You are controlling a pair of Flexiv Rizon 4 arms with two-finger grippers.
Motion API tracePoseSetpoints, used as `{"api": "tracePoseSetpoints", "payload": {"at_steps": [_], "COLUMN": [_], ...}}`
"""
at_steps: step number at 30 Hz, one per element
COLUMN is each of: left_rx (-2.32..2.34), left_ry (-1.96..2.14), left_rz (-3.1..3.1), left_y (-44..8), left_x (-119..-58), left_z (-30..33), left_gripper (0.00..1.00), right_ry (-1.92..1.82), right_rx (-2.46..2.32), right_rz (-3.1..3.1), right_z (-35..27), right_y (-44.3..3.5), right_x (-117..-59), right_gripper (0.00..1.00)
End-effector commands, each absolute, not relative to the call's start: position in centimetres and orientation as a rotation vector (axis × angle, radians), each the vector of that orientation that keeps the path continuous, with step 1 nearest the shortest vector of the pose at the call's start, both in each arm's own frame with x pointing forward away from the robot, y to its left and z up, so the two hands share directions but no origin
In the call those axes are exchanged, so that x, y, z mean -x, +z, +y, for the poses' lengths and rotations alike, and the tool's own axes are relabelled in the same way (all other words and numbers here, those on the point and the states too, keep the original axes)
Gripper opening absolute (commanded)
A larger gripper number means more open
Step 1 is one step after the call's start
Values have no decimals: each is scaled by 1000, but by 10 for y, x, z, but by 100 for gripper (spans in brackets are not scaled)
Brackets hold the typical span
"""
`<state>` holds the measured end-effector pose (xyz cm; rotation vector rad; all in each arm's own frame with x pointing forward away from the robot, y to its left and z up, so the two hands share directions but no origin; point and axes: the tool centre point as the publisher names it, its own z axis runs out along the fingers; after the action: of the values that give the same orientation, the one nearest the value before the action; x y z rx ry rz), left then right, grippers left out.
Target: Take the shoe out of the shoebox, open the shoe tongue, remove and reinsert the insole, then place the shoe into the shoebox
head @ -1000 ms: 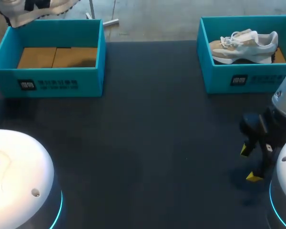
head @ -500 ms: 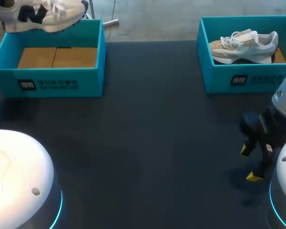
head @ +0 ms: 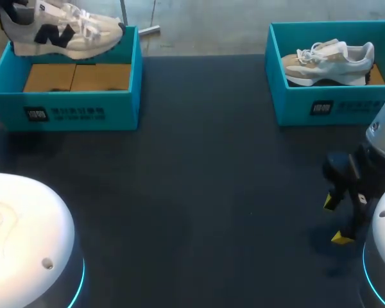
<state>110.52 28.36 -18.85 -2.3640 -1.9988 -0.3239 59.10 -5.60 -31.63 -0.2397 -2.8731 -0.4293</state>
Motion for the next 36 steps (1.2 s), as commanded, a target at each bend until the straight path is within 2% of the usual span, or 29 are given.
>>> {"api": "tracePoseSetpoints", "payload": {"at_steps": [1,16,36], "left_rx": [2328,2186,2164], "left_ry": [-294,-277,-258], "left_rz": [-2007,-2060,-2107], "left_y": [-204,-256,-261], "left_x": [-1117,-1115,-1109], "left_z": [288,300,312], "left_gripper": [0,0,0], "right_ry": [-427,-427,-427], "right_rx": [241,241,241], "right_rz": [-2875,-2875,-2875], "right_z": [-56,-56,-56], "right_y": [-317,-317,-317], "right_x": [-590,-590,-590], "right_gripper": [100,100,100]}}
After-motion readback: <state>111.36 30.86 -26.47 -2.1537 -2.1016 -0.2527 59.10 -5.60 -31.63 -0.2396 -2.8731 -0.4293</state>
